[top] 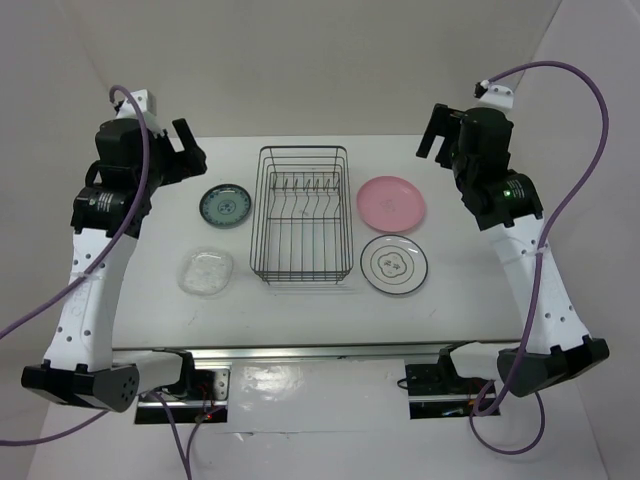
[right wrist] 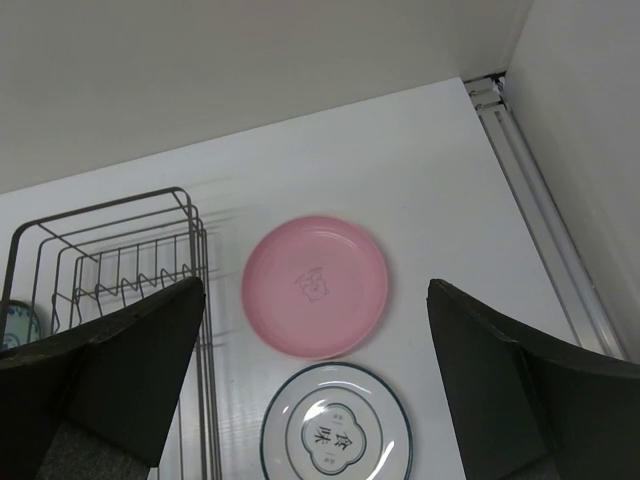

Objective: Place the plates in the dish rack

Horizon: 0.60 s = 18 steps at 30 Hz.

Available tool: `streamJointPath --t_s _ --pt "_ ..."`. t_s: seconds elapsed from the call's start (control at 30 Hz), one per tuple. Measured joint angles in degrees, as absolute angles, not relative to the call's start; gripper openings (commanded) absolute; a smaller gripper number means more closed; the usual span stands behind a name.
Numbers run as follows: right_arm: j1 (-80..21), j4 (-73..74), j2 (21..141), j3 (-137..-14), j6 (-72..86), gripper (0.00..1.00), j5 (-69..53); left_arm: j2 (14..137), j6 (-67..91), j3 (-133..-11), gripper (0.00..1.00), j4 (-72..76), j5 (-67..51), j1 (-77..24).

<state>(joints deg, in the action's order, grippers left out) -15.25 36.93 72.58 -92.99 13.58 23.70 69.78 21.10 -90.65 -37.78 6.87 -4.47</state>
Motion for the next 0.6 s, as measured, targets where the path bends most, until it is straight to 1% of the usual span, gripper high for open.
streamJointPath --t_s 0.23,0.4,0.5,0.6 --pt "-15.62 36.64 72.14 -92.27 13.63 0.99 23.29 70.06 21.10 -90.15 1.00 -37.71 7.20 -5.02" --pt "-15.62 36.16 71.90 -91.48 14.37 0.99 22.35 70.19 21.37 -87.50 1.00 -37.06 6.11 -4.78" --pt "-15.62 34.87 71.22 -88.51 15.22 0.99 19.00 71.42 22.81 -86.85 1.00 -36.86 3.81 -2.83" --pt "-15.62 32.45 70.24 -84.09 15.90 0.99 13.67 74.04 25.82 -86.02 0.99 -35.86 0.64 2.57"
